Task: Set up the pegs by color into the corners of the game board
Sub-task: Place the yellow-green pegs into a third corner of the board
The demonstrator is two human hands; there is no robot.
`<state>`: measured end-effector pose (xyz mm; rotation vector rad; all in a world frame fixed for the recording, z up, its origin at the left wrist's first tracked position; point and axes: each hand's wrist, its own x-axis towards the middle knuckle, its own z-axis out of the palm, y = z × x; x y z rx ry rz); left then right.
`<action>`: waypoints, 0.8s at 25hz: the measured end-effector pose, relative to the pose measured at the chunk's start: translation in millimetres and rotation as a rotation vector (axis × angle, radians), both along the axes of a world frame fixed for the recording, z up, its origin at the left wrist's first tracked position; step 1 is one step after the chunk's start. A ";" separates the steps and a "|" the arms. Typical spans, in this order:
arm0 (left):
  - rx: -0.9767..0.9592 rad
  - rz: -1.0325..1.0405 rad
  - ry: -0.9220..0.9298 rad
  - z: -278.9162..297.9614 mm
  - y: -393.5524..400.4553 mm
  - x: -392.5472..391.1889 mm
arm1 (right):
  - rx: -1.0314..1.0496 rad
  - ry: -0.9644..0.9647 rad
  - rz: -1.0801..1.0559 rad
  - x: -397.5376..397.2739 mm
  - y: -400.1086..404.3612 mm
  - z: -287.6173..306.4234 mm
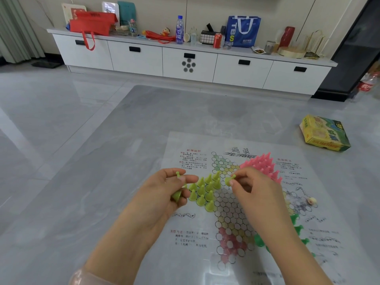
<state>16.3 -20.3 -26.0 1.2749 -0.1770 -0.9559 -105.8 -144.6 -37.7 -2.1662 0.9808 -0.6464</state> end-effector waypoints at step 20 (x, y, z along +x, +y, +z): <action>-0.031 0.080 0.002 4.2 8.9 6.6 | -0.181 0.216 0.026 12.1 4.0 -21.4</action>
